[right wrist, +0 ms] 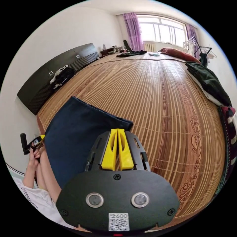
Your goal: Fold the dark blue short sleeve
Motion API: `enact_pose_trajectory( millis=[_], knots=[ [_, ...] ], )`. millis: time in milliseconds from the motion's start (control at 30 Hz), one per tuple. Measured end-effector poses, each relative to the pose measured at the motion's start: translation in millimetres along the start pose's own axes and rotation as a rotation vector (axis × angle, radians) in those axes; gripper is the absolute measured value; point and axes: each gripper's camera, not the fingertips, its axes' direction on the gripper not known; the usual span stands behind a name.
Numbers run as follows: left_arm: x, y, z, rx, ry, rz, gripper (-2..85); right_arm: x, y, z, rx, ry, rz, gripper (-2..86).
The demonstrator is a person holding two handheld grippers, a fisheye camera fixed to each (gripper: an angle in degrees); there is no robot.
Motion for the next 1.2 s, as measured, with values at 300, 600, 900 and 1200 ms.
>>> enact_pose_trajectory(
  millis=[300, 600, 900, 1200],
  knots=[
    [22, -3, 18, -0.137, 0.070, 0.119, 0.2, -33, -47, 51, -0.010, 0.222, -0.160, -0.9],
    [37, 12, -11, -0.093, -0.004, 0.119, 2.1, -32, -4, 15, 0.256, 0.319, -0.020, -0.9],
    [68, 11, -32, 0.080, 0.100, 0.321, 8.2, -104, 161, -85, 0.705, 0.043, -0.242, -0.8],
    [113, -24, 39, -0.354, 0.063, 0.399, 0.8, -168, 153, 27, 0.259, -0.220, -0.173, -0.8]
  ],
)
